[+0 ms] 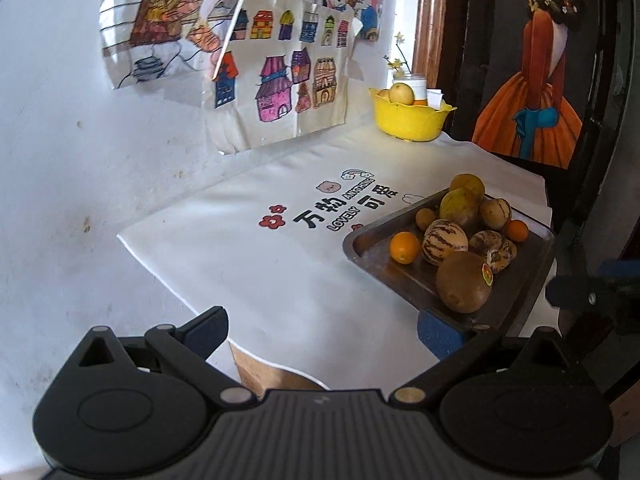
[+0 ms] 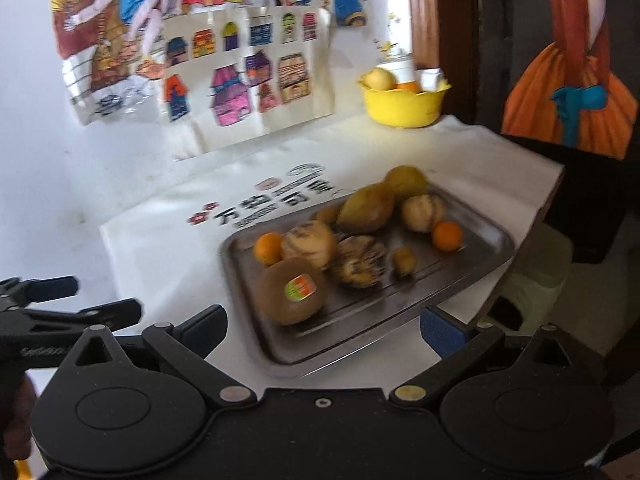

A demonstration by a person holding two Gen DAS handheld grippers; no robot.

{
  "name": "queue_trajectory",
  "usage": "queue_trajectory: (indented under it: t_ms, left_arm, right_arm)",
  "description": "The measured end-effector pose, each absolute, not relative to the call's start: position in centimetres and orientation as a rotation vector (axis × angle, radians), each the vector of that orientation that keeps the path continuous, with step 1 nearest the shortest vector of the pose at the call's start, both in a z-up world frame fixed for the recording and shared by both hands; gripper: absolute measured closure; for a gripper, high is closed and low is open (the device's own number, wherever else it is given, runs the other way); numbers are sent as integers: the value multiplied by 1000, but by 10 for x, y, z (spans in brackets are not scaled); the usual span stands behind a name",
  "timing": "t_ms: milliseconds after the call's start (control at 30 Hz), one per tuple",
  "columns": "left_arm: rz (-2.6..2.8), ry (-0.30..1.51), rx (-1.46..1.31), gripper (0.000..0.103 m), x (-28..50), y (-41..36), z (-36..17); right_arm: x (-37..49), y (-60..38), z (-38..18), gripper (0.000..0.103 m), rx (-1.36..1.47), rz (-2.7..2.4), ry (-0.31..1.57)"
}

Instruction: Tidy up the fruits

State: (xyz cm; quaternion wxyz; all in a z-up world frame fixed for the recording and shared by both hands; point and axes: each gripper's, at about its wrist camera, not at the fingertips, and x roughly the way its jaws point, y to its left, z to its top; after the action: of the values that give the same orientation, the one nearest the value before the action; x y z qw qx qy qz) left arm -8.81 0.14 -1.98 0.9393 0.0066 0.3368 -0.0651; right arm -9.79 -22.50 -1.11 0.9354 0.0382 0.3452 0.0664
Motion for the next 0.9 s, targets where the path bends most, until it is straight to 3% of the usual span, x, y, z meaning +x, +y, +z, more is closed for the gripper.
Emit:
queue_trajectory:
  t_ms: [900]
  left_arm:
    - [-126, 682, 30, 0, -76, -4, -17]
  right_arm:
    - [-83, -229, -15, 1, 73, 141, 729]
